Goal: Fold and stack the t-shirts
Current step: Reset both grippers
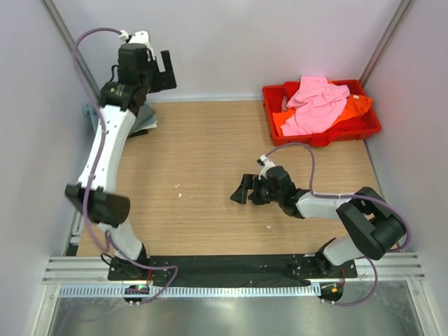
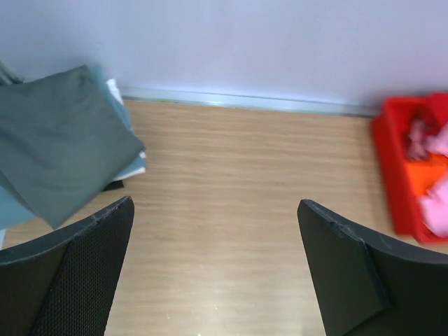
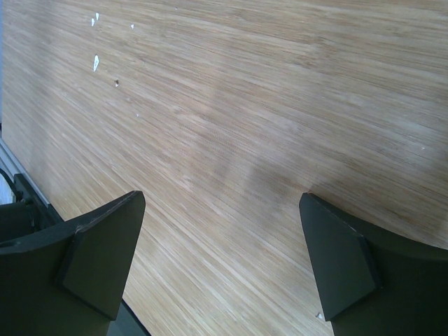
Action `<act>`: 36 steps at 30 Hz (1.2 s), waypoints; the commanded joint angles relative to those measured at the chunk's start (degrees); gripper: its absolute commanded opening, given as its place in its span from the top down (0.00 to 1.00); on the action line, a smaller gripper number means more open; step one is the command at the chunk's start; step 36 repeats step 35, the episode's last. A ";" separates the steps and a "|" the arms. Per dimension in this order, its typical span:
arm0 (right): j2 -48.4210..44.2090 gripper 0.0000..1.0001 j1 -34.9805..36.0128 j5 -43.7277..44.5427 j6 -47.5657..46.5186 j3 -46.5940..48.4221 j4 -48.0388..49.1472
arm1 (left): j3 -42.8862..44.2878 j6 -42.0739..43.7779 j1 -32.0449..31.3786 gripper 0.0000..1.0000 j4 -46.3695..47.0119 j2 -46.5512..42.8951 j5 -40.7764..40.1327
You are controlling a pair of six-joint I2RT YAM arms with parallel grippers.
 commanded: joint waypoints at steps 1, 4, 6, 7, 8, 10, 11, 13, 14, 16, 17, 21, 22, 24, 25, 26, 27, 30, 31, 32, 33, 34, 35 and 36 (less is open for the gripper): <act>-1.25 0.01 0.51 1.42 -0.02 -1.71 -2.22 | -9.76 2.01 -4.31 0.00 -0.33 -11.27 2.51; -2.22 0.00 0.60 1.60 0.07 -2.32 -1.87 | -30.39 2.11 -5.02 0.00 12.33 -26.77 15.32; -3.45 0.01 0.51 1.69 -0.02 -3.11 -1.35 | -50.59 0.97 -4.93 0.00 28.21 -35.69 22.81; -3.89 0.00 0.51 1.78 -0.10 -3.29 -1.35 | -57.19 -0.34 -4.93 0.00 33.37 -43.13 22.91; -4.50 0.00 0.60 1.78 -0.10 -3.64 -1.17 | -68.91 -4.45 -4.93 0.00 38.21 -47.21 22.83; -5.12 0.00 0.51 1.69 -0.02 -3.99 -0.91 | -77.35 -6.76 -4.84 0.00 47.26 -55.20 22.30; -5.56 0.01 0.60 1.78 0.07 -4.17 -0.99 | -81.30 -7.12 -4.84 0.00 47.83 -56.73 22.30; -5.74 0.00 0.60 1.86 -0.02 -4.26 -1.08 | -81.69 -6.86 -4.93 0.00 44.16 -58.40 21.08; -5.83 0.00 0.60 1.86 0.07 -4.35 -0.99 | -81.17 -7.47 -4.93 0.00 43.71 -58.41 20.02; -6.53 0.00 0.60 2.04 0.16 -4.61 -1.08 | -80.90 -9.93 -5.11 0.00 42.12 -58.24 18.26; -6.88 0.00 0.60 1.95 -0.01 -4.96 -0.65 | -81.16 -9.41 -5.28 0.00 42.47 -58.58 17.91; -10.65 0.00 0.60 3.00 0.51 -6.80 0.06 | -81.08 -10.63 -5.37 0.00 40.38 -60.08 8.70; -11.27 0.00 0.60 3.27 0.77 -7.59 0.06 | -80.64 -10.38 -5.37 0.00 39.67 -60.60 8.07; -12.50 0.00 0.69 4.32 1.30 -8.30 0.32 | -80.55 -10.11 -5.46 0.00 39.66 -61.39 9.55; -13.29 0.00 0.60 4.67 1.48 -8.74 0.50 | -80.81 -10.90 -5.63 0.00 39.75 -61.66 9.21; -13.65 0.00 0.60 5.11 1.91 -8.83 0.50 | -80.90 -11.34 -5.64 0.00 39.92 -61.75 7.46; -13.91 0.00 0.60 5.73 2.09 -9.00 0.33 | -80.90 -11.95 -5.64 0.00 39.49 -61.75 6.31; -14.27 0.00 0.60 6.61 2.62 -8.92 0.06 | -80.02 -12.05 -5.64 0.00 36.95 -61.14 3.06; -14.53 0.00 0.60 6.18 2.53 -9.18 0.84 | -78.89 -12.66 -5.90 0.00 35.98 -60.96 2.09; -15.05 0.00 0.60 5.30 2.53 -9.62 1.72 | -78.09 -12.75 -5.99 0.00 32.84 -60.70 1.21; -15.84 0.01 0.60 5.38 2.97 -10.05 2.34 | -76.43 -12.92 -5.99 0.00 29.41 -60.35 0.86; -16.63 0.00 0.60 5.99 3.32 -10.93 2.52 | -71.37 -13.10 -5.99 0.00 25.20 -58.69 0.85; -18.38 0.00 0.60 6.69 3.67 -11.29 2.26 | -69.06 -13.71 -5.99 0.00 17.50 -57.72 0.68; -18.38 0.00 0.60 6.69 3.67 -11.29 2.26 | -69.06 -13.71 -5.99 0.00 17.50 -57.72 0.68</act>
